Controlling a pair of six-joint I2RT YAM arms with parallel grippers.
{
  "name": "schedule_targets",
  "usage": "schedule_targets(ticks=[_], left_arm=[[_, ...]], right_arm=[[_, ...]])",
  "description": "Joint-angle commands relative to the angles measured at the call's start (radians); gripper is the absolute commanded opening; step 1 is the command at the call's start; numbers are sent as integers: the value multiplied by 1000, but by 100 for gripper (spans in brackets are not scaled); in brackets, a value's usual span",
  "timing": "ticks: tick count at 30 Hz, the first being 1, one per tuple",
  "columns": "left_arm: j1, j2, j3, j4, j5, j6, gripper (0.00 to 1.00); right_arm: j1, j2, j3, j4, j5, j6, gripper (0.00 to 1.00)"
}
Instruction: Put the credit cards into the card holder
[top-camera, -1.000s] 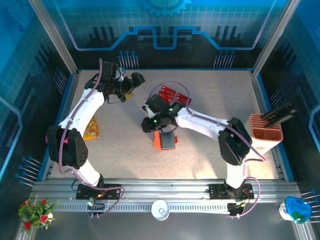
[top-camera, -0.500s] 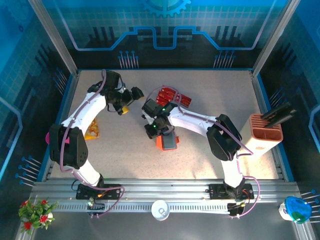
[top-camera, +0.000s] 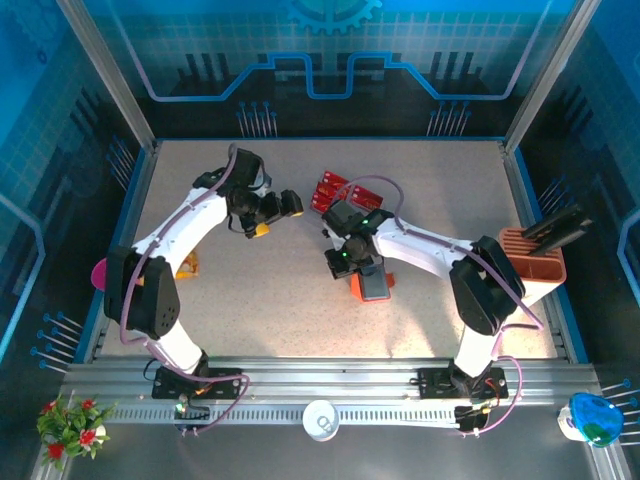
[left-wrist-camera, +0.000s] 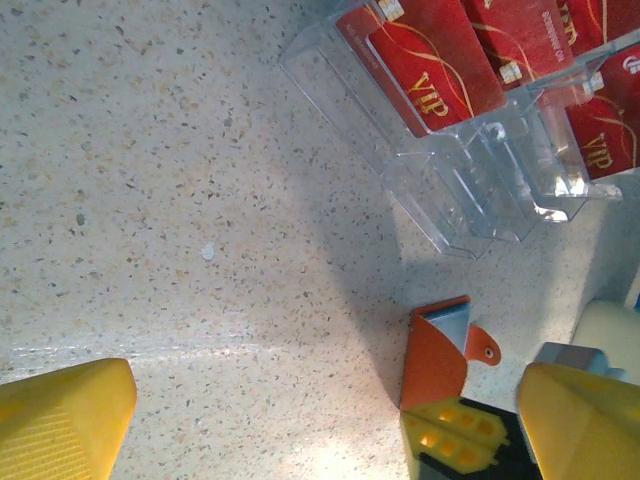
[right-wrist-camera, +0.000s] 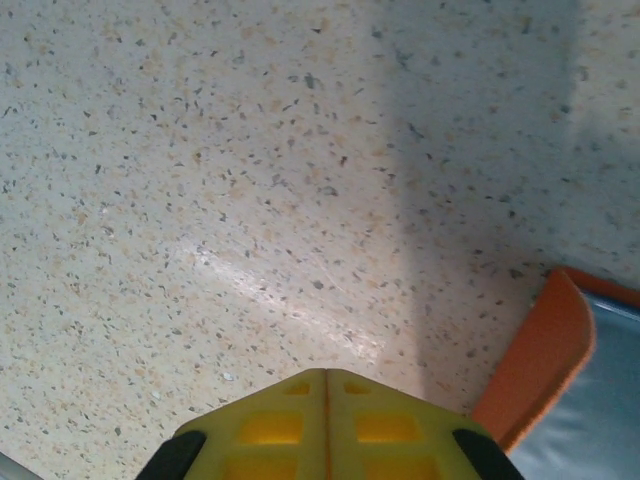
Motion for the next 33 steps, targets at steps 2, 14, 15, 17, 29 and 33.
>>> schedule_targets(ticks=[2, 14, 15, 17, 29, 33], left_arm=[[-22, 14, -13, -35, -21, 37, 99], [-98, 59, 41, -45, -17, 83, 99], [-109, 66, 49, -46, -13, 88, 99], [-138, 84, 72, -46, -1, 104, 99], [-328, 266, 213, -60, 22, 161, 99], [-374, 326, 254, -71, 10, 171, 99]], right_arm=[[-30, -73, -43, -17, 46, 3, 7], [-142, -147, -236, 32, 20, 7, 6], [-146, -148, -244, 35, 22, 10, 6], [-155, -154, -266, 45, 23, 18, 6], [-218, -226, -434, 186, -34, 135, 2], [-245, -264, -501, 247, -71, 189, 0]])
